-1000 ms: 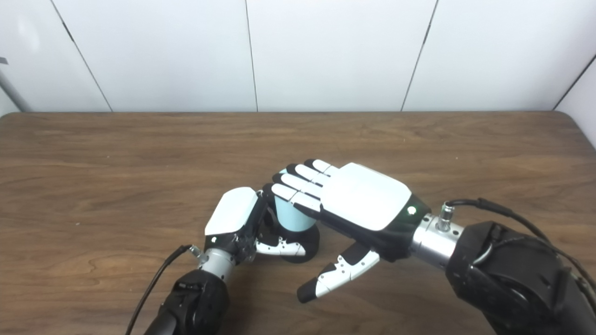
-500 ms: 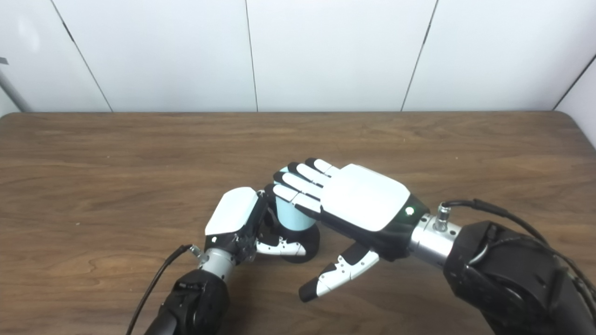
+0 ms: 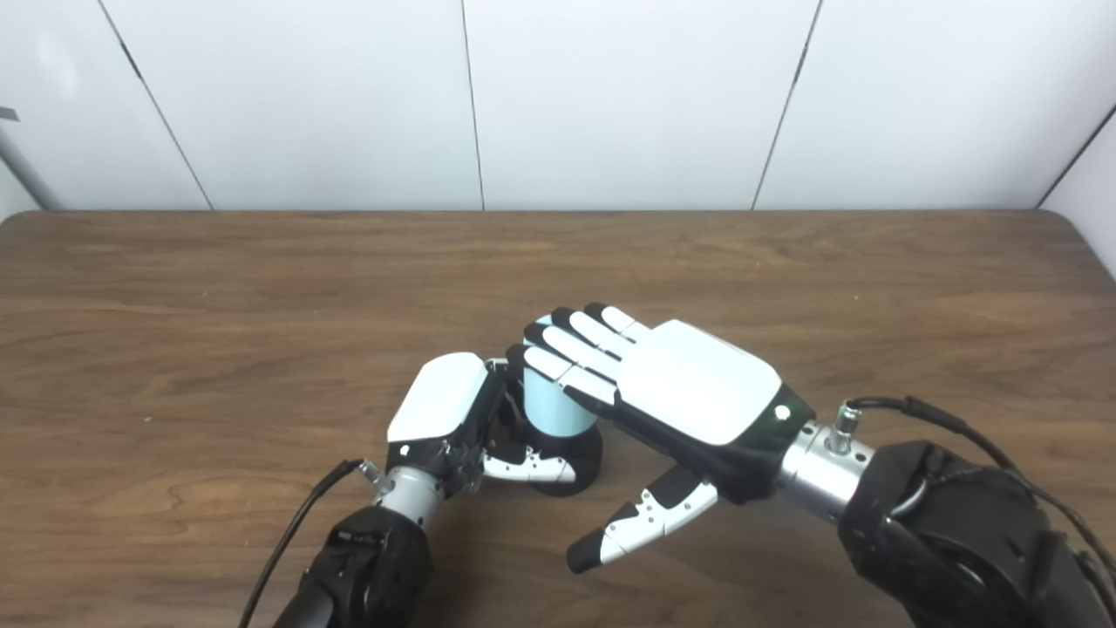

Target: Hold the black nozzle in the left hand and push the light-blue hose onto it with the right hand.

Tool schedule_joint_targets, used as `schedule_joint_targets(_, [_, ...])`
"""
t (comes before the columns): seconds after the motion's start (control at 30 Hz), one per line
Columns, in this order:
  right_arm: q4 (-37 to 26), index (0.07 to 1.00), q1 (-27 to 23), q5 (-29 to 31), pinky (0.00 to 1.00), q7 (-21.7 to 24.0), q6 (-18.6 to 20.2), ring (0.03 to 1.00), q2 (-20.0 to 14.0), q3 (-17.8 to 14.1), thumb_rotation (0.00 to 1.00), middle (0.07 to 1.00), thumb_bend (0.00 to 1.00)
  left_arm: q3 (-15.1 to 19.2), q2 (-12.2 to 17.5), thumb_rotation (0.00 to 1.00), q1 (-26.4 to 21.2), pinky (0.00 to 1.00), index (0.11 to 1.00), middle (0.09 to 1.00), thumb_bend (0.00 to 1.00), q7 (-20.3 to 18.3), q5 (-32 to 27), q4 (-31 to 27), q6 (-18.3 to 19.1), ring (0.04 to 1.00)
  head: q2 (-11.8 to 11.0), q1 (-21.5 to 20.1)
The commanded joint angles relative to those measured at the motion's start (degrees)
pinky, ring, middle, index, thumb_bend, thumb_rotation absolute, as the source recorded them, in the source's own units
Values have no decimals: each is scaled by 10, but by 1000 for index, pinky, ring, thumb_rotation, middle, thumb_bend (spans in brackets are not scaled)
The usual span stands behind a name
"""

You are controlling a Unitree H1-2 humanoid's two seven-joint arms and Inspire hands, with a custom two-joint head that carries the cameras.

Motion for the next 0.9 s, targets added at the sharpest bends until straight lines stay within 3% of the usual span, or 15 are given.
schedule_joint_targets(0.0, [18, 979, 23, 3, 1000, 25, 3, 1000, -14, 9, 908, 1000, 707, -12, 8, 0, 23, 485, 480, 502, 502, -50, -2, 21, 18, 484, 2, 0])
schedule_joint_targets(0.87, [41, 965, 32, -1, 1000, 14, -2, 1000, -23, 35, 894, 1000, 710, -12, 6, 0, 23, 505, 471, 526, 499, -53, 5, 20, 16, 493, 4, 1])
